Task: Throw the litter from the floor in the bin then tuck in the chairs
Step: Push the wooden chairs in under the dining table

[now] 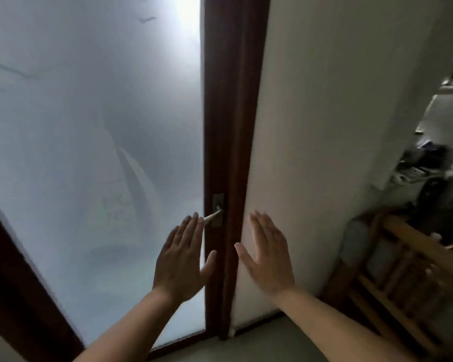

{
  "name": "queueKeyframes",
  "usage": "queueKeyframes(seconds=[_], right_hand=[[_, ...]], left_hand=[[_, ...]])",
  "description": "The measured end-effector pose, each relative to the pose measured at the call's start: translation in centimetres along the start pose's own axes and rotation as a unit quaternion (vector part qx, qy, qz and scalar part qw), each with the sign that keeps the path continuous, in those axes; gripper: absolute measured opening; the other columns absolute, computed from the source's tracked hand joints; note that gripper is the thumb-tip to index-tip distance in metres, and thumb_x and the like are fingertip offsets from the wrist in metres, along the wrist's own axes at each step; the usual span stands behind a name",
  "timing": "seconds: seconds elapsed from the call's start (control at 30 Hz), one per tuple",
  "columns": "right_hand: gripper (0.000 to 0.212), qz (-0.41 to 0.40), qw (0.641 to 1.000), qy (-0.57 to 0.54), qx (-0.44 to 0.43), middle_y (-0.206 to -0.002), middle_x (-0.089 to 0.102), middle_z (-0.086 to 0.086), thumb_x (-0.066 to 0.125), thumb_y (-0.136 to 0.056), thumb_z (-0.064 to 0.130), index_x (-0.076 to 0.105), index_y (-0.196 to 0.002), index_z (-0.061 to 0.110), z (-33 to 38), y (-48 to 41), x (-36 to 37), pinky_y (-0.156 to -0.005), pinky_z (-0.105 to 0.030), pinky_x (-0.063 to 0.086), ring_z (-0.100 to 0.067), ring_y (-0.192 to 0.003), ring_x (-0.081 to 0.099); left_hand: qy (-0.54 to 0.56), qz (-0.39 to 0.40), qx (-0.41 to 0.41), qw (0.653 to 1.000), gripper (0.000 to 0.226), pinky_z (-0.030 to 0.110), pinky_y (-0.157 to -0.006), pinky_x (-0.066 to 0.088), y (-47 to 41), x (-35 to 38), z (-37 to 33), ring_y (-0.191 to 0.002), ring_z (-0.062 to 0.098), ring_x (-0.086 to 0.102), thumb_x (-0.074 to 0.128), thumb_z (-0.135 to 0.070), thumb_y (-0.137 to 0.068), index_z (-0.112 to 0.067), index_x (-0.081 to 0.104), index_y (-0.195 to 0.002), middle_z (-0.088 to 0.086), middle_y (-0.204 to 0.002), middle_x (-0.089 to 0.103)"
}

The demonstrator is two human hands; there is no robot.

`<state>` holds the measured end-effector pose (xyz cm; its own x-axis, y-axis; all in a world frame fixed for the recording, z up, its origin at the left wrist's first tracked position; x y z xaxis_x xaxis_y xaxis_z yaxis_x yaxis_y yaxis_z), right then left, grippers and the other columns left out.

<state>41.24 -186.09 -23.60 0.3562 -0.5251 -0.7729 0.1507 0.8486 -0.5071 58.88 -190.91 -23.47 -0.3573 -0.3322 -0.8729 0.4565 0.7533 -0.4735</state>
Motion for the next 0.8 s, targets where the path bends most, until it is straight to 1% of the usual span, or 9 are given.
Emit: queueKeyframes(seconds=[0.13,0.23,0.27,0.3,0.4,0.53,0.6,0.7,0.8], right_hand=[[0.069,-0.053,0.993,0.076,0.071,-0.157,0.019,0.002,0.032,-0.093,0.058,0.019,-0.150,0.019,-9.1,4.0,-9.5,-0.117,-0.034,0.014,-0.016,-0.145,0.016],[0.071,-0.070,0.984,0.116,0.118,-0.157,0.002,0.008,0.027,-0.093,0.060,0.011,-0.151,0.022,-15.7,8.2,-16.9,-0.118,-0.032,-0.002,-0.011,-0.146,-0.001],[0.071,-0.082,0.979,0.128,0.137,-0.157,0.001,0.010,0.025,-0.093,0.061,0.010,-0.152,0.023,-17.8,9.9,-19.4,-0.118,-0.030,-0.006,-0.010,-0.146,-0.003],[0.071,-0.096,0.973,0.140,0.154,-0.157,0.003,0.010,0.025,-0.094,0.061,0.011,-0.152,0.023,-19.8,11.6,-22.0,-0.120,-0.032,-0.004,-0.009,-0.146,-0.002],[0.069,-0.121,0.953,0.176,0.216,-0.160,0.014,0.003,0.025,-0.094,0.059,0.016,-0.151,0.021,-25.7,17.5,-29.5,-0.120,-0.039,0.012,-0.011,-0.147,0.005],[0.074,-0.181,0.905,0.198,0.330,-0.159,0.020,-0.002,0.026,-0.090,0.062,0.020,-0.150,0.019,-32.1,27.6,-38.5,-0.119,-0.038,0.014,-0.013,-0.146,0.012],[0.079,-0.208,0.876,0.197,0.387,-0.160,0.017,-0.002,0.021,-0.086,0.065,0.017,-0.150,0.019,-34.1,33.1,-42.5,-0.119,-0.036,0.012,-0.014,-0.146,0.009],[0.077,-0.238,0.825,0.216,0.465,-0.160,0.014,-0.001,0.023,-0.086,0.060,0.014,-0.151,0.019,-36.3,41.3,-48.1,-0.117,-0.034,0.008,-0.014,-0.147,0.006],[0.072,-0.263,0.775,0.247,0.519,-0.160,0.014,0.000,0.031,-0.090,0.053,0.015,-0.151,0.019,-37.4,48.6,-52.6,-0.118,-0.036,0.009,-0.013,-0.147,0.005]], left_hand=[[0.026,-0.009,0.082,0.996,0.072,0.037,-0.117,0.017,-4.5,0.2,-12.5,-0.142,0.022,0.024,0.032,-0.053,-0.091,-0.005,0.035,-0.145,0.012,-0.152,0.032],[0.049,-0.006,0.149,0.988,0.074,0.031,-0.117,0.000,-6.2,1.2,-22.9,-0.145,0.018,0.010,0.025,-0.055,-0.092,-0.008,0.020,-0.150,0.008,-0.157,0.017],[0.062,-0.003,0.168,0.984,0.075,0.029,-0.116,-0.004,-6.4,1.5,-26.5,-0.146,0.017,0.006,0.022,-0.055,-0.092,-0.009,0.016,-0.151,0.007,-0.158,0.013],[0.078,-0.001,0.186,0.979,0.076,0.028,-0.117,-0.005,-6.4,1.7,-30.0,-0.146,0.017,0.006,0.020,-0.056,-0.091,-0.009,0.015,-0.151,0.007,-0.159,0.014],[0.140,0.015,0.239,0.961,0.080,0.029,-0.117,-0.004,-5.5,2.3,-41.4,-0.147,0.015,0.003,0.013,-0.058,-0.088,-0.011,0.011,-0.152,0.005,-0.161,0.010],[0.210,0.035,0.323,0.922,0.073,0.029,-0.115,-0.004,-1.9,2.5,-55.8,-0.143,0.007,-0.005,0.023,-0.057,-0.095,-0.014,0.008,-0.152,0.000,-0.160,0.004],[0.223,0.056,0.368,0.901,0.074,0.029,-0.116,-0.005,0.6,2.6,-62.3,-0.145,0.008,-0.006,0.019,-0.058,-0.094,-0.015,0.006,-0.152,0.000,-0.161,0.001],[0.227,0.072,0.424,0.874,0.081,0.030,-0.116,-0.006,4.8,2.3,-71.6,-0.147,0.013,-0.004,0.012,-0.062,-0.089,-0.014,0.003,-0.152,0.003,-0.162,0.001],[0.264,0.098,0.487,0.827,0.076,0.030,-0.117,-0.006,9.0,1.7,-80.0,-0.146,0.010,-0.008,0.021,-0.061,-0.093,-0.017,0.001,-0.152,0.002,-0.162,-0.002]])
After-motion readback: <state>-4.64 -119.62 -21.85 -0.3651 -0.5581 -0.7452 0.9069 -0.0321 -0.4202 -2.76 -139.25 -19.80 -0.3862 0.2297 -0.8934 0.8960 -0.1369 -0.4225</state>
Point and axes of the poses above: each hand's wrist, its own y-axis away from the middle knuckle, its own x-axis out of the palm, z = x × y, the point moved 4 cm from there along -y, towards the middle knuckle
